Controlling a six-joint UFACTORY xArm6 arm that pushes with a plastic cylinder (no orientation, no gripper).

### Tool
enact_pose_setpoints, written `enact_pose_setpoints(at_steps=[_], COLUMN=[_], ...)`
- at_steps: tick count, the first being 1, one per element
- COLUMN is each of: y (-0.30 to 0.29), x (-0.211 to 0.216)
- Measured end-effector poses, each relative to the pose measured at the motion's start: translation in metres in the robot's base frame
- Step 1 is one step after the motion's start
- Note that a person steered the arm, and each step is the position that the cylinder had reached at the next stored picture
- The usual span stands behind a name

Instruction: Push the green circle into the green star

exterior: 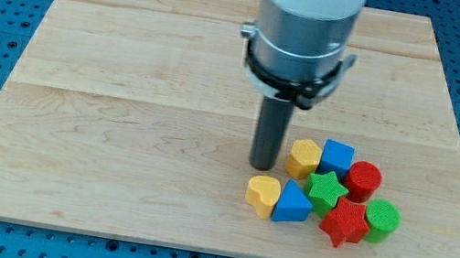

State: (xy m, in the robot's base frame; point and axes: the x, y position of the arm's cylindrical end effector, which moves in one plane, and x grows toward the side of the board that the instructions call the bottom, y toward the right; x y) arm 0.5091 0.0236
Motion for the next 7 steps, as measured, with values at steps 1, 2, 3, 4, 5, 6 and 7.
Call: enact_pose_setpoints(at_steps=[1, 2, 3, 4, 5, 6, 7], y=[-0.075, -0.089, -0.071, -0.063, -0.011, 0.100, 0.177], x=[0.000, 0.047, 0.107, 0.110, 0.109, 0.109, 0.109])
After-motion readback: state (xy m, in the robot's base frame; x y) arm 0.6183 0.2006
